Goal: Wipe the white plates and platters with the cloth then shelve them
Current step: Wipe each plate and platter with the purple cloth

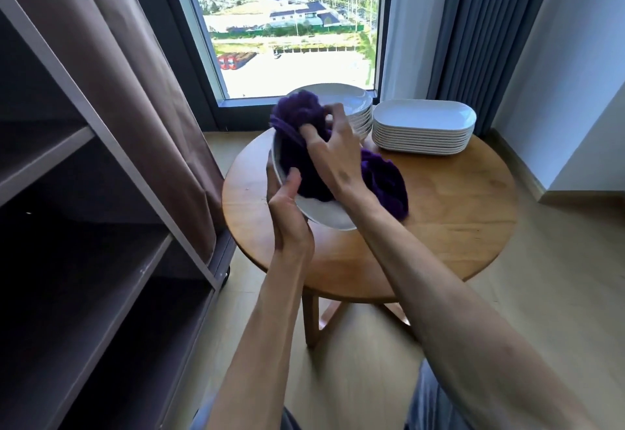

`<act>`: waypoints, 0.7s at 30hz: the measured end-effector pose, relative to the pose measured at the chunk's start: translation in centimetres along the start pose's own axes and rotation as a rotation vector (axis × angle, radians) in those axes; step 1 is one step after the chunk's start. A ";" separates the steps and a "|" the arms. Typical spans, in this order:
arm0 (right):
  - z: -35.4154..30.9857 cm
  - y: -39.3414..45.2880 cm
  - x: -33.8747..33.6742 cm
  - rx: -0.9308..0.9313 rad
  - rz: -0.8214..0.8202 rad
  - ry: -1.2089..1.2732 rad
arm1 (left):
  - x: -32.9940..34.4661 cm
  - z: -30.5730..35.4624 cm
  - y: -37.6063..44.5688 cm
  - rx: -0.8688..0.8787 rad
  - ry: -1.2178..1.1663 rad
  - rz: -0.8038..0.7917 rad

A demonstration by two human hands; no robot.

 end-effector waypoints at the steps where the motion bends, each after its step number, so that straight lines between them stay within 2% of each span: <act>1: -0.6 -0.5 0.5 -0.011 -0.069 0.100 | 0.1 -0.1 -0.4 0.020 -0.026 0.000; 4: -1.8 -2.3 1.6 -0.148 -0.222 0.062 | 0.0 0.1 -0.9 0.020 -0.222 0.034; 7: -1.0 -3.6 1.8 -0.104 -0.309 0.040 | -0.9 0.8 -0.9 -0.088 -0.445 0.024; 14: 0.8 -3.7 -0.7 -0.022 -0.575 -0.024 | -1.8 0.7 -1.5 -0.117 -0.523 0.054; 21: 0.1 -1.3 -3.0 -0.072 -0.785 -0.163 | -1.6 0.9 -1.5 -0.126 -0.516 -0.066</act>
Point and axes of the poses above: each hand's wrist, its own y-axis towards the middle knuckle, its own x-axis out of the palm, z = x × y, the point moved 1 cm from there along y, towards the middle knuckle, and after that the axes turned 1 degree about -x, right-handed, at the moved point
